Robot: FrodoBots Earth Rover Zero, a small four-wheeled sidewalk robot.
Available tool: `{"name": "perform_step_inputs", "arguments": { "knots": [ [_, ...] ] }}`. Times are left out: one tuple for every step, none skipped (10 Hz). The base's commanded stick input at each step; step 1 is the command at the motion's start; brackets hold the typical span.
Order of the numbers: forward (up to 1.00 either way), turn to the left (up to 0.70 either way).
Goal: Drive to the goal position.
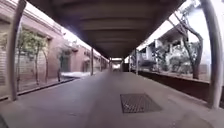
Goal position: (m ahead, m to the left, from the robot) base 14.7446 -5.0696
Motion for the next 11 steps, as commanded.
{"name": "perform_step_inputs", "arguments": {
  "knots": [
    [0.7,0.0],
    [0.7,0.0],
    [0.7,0.0],
    [0.7,0.0],
    [0.7,0.0],
    [0.7,0.0],
    [0.7,0.0],
    [0.7,0.0],
    [0.7,0.0],
    [0.7,0.0],
    [0.7,0.0]
  ]
}}
